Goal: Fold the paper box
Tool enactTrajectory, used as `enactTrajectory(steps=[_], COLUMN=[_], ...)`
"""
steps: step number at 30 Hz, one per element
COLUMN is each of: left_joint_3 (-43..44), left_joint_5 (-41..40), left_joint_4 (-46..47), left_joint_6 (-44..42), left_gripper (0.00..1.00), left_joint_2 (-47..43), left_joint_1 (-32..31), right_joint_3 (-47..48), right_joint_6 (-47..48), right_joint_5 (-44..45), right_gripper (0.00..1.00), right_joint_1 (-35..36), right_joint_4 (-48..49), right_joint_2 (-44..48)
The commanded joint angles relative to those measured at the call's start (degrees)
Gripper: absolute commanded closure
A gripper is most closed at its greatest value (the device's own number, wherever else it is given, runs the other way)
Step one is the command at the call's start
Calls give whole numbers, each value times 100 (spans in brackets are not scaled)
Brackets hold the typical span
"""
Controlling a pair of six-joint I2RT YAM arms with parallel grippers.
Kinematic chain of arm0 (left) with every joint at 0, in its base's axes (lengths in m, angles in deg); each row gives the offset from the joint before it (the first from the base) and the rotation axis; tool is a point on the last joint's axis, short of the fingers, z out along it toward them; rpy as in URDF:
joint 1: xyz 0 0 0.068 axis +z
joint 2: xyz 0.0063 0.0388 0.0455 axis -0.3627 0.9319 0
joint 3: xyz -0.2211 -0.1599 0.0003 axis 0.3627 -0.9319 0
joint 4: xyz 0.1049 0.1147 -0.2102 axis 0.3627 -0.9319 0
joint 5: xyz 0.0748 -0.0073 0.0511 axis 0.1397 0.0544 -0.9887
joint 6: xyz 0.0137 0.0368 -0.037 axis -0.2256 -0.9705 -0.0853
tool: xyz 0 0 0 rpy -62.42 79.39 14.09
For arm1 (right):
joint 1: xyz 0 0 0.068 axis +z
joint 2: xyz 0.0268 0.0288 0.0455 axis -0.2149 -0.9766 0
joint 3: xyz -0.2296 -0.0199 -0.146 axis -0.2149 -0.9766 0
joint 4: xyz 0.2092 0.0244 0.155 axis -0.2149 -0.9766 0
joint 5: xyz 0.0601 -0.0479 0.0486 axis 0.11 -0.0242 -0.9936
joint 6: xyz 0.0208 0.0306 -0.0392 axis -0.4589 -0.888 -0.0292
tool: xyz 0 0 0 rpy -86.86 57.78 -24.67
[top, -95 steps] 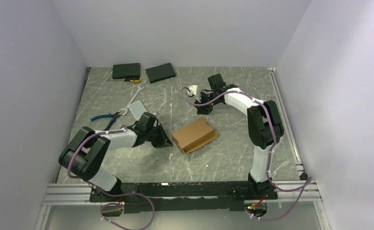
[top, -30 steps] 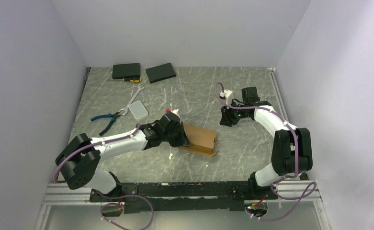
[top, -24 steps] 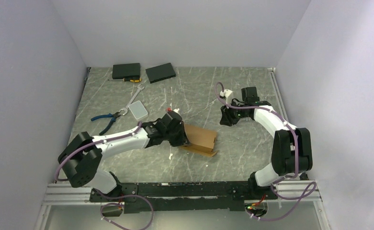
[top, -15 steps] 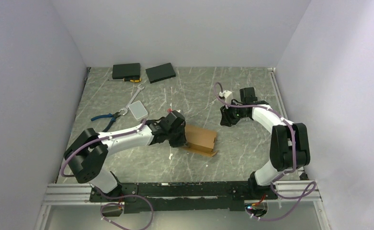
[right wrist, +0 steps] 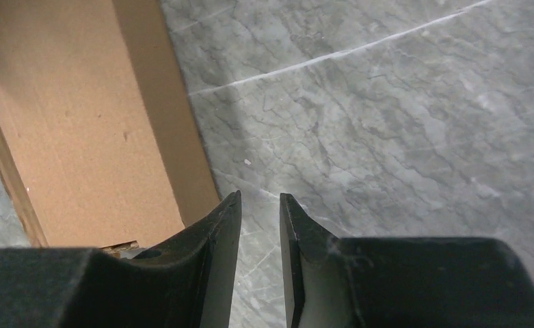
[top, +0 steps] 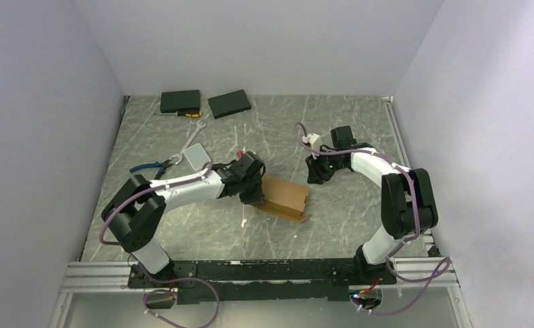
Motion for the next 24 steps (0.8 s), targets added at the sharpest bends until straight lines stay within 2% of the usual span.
enactTrajectory(steps=[1, 11, 14, 17, 20, 22, 24], left_joint_3=[441, 963, 1124, 893, 233, -314, -808], left_joint_5=[-11, 519, 811, 1157, 1368, 1515, 1847], left_joint_4=[124, 384, 370, 660, 1122, 1429, 1895], left_joint_6=[-281, -674, -923, -1336, -1775, -2153, -2377], left_gripper=[100, 100, 100, 100, 99, 88, 72], left_joint_2=[206, 578, 605, 182, -688, -1287, -1783], left_joint_1=[374, 963, 1034, 1035, 971, 832, 585], right_joint_3=[207, 263, 245, 250, 211, 145, 111], right_joint_6=[225, 195, 112, 110, 218, 347, 608], right_joint_5=[-82, -486, -323, -326, -406, -564, -769], right_gripper=[69, 69, 68, 65, 62, 59, 56], right_joint_1=[151, 178, 155, 9, -116, -151, -151], right_joint_4=[-233, -399, -317, -326, -344, -332, -419], right_joint_2=[-123, 1, 58, 131, 282, 376, 436])
